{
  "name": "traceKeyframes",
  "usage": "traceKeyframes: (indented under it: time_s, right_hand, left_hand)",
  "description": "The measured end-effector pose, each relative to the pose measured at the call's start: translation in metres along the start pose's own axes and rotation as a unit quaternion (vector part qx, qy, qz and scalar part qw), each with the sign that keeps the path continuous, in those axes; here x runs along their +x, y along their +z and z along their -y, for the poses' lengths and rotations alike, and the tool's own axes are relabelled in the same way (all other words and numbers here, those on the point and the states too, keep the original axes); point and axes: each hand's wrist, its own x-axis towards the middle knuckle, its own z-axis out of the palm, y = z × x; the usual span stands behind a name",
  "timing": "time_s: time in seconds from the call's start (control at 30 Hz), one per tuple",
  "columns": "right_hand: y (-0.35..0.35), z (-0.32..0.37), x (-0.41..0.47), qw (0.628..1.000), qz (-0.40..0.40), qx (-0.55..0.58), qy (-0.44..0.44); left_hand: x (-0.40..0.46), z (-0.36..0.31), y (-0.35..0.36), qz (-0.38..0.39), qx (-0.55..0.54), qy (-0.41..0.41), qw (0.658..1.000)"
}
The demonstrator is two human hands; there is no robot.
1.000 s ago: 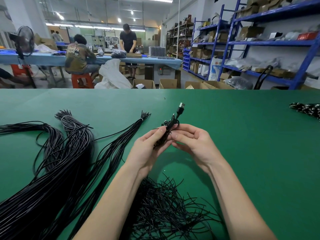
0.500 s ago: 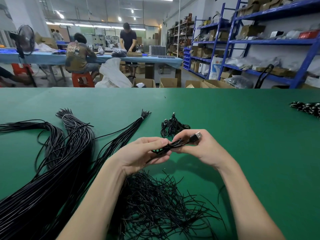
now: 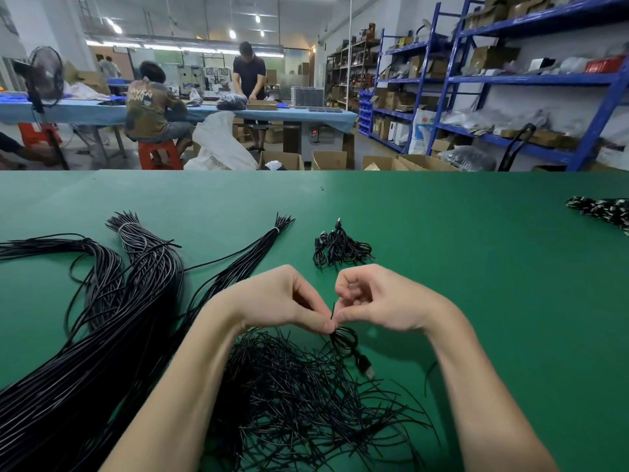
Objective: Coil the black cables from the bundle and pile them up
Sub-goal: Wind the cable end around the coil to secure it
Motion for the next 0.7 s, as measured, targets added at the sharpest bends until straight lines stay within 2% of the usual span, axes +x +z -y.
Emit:
traceKeyframes:
  time_s: [0.1,0.17,0.23,0.33,0.53,0.63,0.7]
  right_hand:
    - [0.004,0.009,0.005,0.989,-0.108,-0.103,-0.004]
    - [0.011,0.013,0.011,0.972,-0.189,-0.138,-0.018]
    - [0.017,0.015,0.016,0.956,-0.252,-0.151,-0.025]
    - [0.022,0.014,0.021,0.940,-0.320,-0.117,-0.015]
    - [0.019,0.016,0.021,0.928,-0.368,-0.064,-0.017]
    - [0.019,0.013,0.020,0.927,-0.363,-0.079,-0.049]
    - [0.021,0.012,0.020,0.929,-0.355,-0.074,-0.076]
  left_hand:
    - [0.006,-0.009,0.005,-0.127,0.095,-0.012,0.987]
    - [0.010,-0.011,0.008,-0.221,0.097,-0.014,0.970]
    - [0.013,-0.011,0.011,-0.297,0.086,-0.014,0.951]
    - [0.017,-0.010,0.017,-0.360,0.062,-0.012,0.931]
    - [0.023,-0.005,0.022,-0.384,-0.041,0.009,0.922]
    - [0.023,-0.004,0.024,-0.352,-0.159,-0.009,0.922]
    - [0.023,-0.005,0.022,-0.316,-0.265,-0.017,0.911]
